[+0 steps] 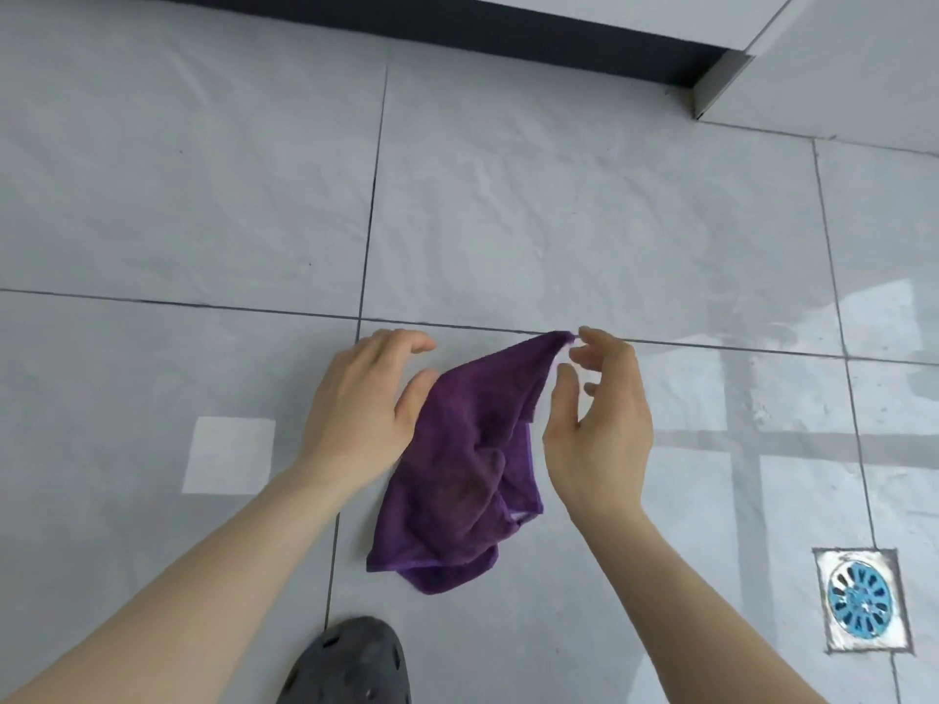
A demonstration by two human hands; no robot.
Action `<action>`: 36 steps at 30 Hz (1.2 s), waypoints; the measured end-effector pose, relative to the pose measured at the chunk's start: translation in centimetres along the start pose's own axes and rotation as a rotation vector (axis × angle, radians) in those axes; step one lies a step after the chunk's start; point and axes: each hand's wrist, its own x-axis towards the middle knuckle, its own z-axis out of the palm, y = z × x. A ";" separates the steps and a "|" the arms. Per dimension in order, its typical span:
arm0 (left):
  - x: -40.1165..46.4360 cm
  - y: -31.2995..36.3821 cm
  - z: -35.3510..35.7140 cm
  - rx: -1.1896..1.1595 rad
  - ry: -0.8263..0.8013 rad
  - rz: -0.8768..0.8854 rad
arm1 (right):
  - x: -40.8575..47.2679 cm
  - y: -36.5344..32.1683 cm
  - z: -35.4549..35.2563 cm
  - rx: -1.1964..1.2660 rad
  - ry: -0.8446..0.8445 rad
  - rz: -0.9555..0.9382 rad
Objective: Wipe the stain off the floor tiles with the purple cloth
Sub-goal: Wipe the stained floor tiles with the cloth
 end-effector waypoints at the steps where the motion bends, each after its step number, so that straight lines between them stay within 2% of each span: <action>1: 0.0 -0.8 -0.2 0.093 0.034 0.031 | -0.8 -0.2 0.6 -0.053 -0.033 -0.082; 4: -0.2 -3.6 -0.3 0.306 0.044 0.039 | -4.3 -0.3 3.4 -0.286 -0.298 -0.324; 6: -0.8 -5.0 0.4 0.392 -0.008 -0.002 | -6.3 0.6 5.5 -0.405 -0.444 -0.392; 10: -1.5 -6.8 2.1 0.471 -0.078 -0.049 | -6.0 2.4 8.0 -0.533 -0.512 -0.385; 20: -1.3 -6.7 2.1 0.478 -0.071 -0.068 | 0.2 1.1 10.3 -0.542 -0.505 -0.476; 28: -1.3 -7.0 2.1 0.469 -0.060 -0.058 | 6.4 0.0 12.4 -0.572 -0.410 -0.482; 32: -1.2 -7.0 2.1 0.445 -0.049 -0.063 | 5.7 1.7 10.9 -0.597 -0.249 -0.254; 36: -1.3 -7.0 2.1 0.449 -0.051 -0.071 | 3.1 5.7 6.7 -0.650 -0.219 -0.142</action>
